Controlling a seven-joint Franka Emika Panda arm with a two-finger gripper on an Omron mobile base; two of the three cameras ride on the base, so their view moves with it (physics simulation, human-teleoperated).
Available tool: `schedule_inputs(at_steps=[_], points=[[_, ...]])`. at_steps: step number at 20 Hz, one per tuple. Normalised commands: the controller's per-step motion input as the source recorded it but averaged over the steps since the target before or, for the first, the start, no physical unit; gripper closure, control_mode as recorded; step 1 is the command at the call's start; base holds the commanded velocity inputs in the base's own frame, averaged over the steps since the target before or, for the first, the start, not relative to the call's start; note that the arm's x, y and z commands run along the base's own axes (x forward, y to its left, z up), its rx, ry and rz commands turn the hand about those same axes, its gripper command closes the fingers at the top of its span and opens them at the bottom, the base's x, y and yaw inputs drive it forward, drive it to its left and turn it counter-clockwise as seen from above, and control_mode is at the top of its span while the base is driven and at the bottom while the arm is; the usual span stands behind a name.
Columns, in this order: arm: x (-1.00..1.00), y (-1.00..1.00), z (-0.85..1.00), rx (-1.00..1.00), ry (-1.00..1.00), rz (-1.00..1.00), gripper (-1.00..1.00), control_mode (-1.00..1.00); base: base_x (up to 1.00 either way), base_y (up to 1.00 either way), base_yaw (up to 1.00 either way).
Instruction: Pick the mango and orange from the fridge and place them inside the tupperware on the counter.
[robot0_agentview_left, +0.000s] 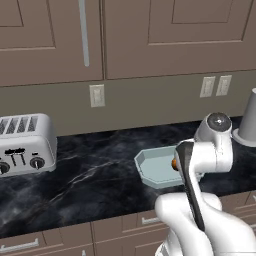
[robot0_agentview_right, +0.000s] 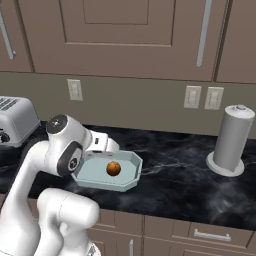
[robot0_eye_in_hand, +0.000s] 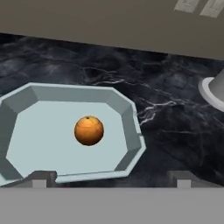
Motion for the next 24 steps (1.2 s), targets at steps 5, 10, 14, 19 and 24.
schedule_inputs(at_steps=[5,10,14,19,24], points=[[-0.62,0.16,0.74,0.0,0.01,0.04,-1.0,-1.0,0.0,0.0,0.0],[-0.68,0.31,0.18,0.0,0.0,0.08,-1.0,-1.0,0.0,0.0,0.0],[-0.65,0.42,0.0,0.0,0.0,0.08,-1.0,-1.0,0.0,0.0,0.0],[-0.47,0.28,0.01,-0.04,-0.09,0.01,-1.0,-1.0,0.0,0.0,0.0],[-0.07,0.03,0.0,-0.07,-0.06,0.0,-1.0,-1.0,0.0,0.0,0.0]])
